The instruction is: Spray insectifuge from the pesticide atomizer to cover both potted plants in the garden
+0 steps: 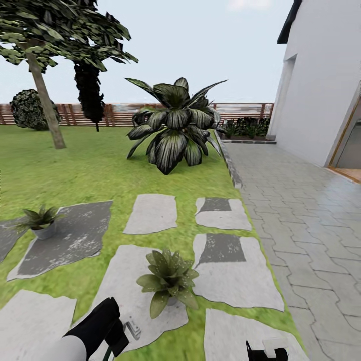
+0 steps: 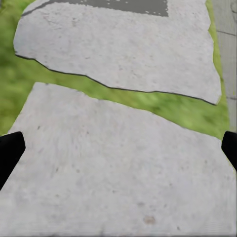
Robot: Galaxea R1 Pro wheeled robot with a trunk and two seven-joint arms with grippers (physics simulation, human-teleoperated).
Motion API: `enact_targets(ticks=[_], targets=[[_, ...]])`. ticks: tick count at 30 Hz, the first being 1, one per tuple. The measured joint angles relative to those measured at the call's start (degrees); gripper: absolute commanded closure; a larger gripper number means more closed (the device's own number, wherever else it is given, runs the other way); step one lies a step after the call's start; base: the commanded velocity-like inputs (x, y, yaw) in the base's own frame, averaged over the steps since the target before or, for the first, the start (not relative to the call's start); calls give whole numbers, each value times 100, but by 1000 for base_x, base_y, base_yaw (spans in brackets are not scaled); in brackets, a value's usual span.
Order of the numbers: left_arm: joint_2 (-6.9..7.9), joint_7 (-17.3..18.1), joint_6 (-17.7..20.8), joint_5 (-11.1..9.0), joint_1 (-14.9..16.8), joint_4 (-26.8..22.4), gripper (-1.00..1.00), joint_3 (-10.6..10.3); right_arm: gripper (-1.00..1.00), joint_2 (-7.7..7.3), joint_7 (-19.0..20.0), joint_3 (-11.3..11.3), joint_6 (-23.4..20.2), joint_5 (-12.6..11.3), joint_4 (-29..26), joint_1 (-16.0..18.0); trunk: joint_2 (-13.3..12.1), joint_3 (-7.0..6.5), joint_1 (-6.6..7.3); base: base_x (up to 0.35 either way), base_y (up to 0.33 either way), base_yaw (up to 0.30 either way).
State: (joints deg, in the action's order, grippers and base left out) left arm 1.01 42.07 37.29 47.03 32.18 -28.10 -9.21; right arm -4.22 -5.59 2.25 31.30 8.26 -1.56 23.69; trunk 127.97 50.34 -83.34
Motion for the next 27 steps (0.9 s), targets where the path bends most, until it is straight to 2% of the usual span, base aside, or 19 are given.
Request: enact_targets(ticks=[4,8,13,17,18,20,22,27], targets=[[-16,12,28,-39,13,-7,100,3,-100,0,2,-1,0,0,0,0,0,0,3,133,296,-45],[-37,5,10,-12,16,3,100,-18,-100,-1,5,0,1,0,-1,-1,0,-10,2,147,211,-231],[-59,-13,-23,20,0,70,100,-21,-100,0,0,1,3,0,1,1,0,-21,1,17,22,-113],[17,-13,-47,29,-87,84,100,-42,-100,0,-3,3,3,0,1,1,0,-22,1,0,1,-4],[26,-12,-99,29,-132,82,100,-46,-100,0,-3,3,4,0,1,1,0,-22,1,0,0,0],[32,-7,-456,27,-192,80,100,-35,-100,0,-3,6,3,0,1,1,0,-22,1,0,0,0],[15,-5,-564,26,-197,64,100,-26,-100,0,-3,7,3,4,1,1,0,-22,1,0,0,0],[-71,-15,-552,25,-190,-10,100,-23,-100,0,-4,7,3,6,1,1,0,-22,1,0,0,0]])
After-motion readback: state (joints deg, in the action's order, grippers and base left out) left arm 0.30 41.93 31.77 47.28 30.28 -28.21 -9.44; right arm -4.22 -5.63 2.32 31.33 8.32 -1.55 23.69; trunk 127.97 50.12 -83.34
